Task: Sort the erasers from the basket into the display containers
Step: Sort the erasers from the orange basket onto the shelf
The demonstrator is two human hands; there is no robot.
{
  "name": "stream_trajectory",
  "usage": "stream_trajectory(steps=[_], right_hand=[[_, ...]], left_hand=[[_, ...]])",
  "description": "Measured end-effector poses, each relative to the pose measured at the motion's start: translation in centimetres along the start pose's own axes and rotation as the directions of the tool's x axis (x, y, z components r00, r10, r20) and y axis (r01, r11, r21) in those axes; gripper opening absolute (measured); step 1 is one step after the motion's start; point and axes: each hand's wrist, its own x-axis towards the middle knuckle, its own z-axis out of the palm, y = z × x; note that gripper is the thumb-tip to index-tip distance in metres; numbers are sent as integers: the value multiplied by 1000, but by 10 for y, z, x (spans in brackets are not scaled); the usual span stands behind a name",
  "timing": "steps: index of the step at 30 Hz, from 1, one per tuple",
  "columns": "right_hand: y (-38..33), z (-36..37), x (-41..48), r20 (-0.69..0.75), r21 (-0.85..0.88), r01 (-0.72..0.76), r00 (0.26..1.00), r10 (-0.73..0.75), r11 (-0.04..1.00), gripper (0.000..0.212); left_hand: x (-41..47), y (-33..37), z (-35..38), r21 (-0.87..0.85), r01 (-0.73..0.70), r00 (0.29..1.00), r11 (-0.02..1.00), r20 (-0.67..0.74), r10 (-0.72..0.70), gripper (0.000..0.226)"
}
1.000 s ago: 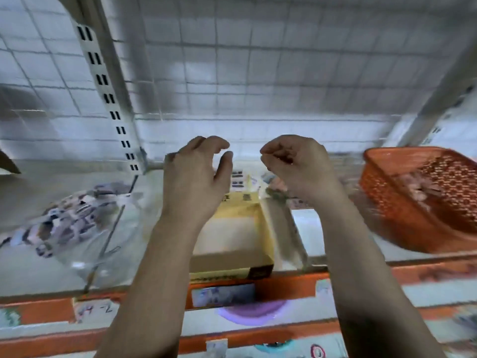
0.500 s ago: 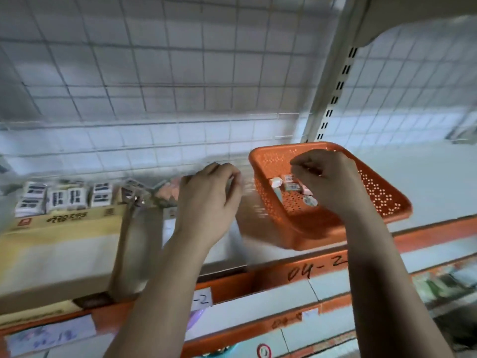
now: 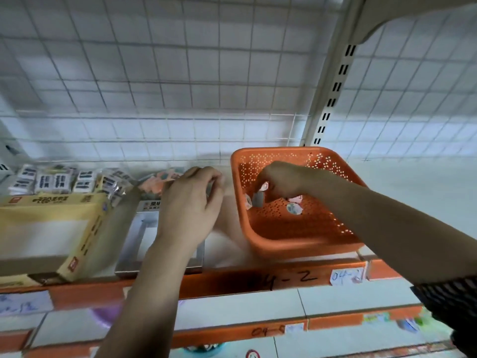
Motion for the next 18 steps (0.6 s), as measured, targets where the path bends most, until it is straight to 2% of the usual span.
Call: stream_trajectory(steps=[5, 11, 16, 18], right_hand=[[13, 18, 21, 18, -7, 105, 994, -105, 994, 23], [21, 25, 22, 0, 100, 71, 997, -72, 992, 19], [26, 17, 1, 31, 53, 93, 995, -94, 994, 23], [32, 6, -17, -40, 73, 43, 998, -40, 996, 20]], left_hand=[[-2, -1, -10, 41, 18, 998, 999, -56, -16, 39], [1, -1, -8, 15, 18, 997, 1000, -70, -17, 38], [34, 10, 5, -101, -37, 999, 994, 22, 39, 15], [52, 18, 14, -150, -80, 991, 985, 97, 95, 12]])
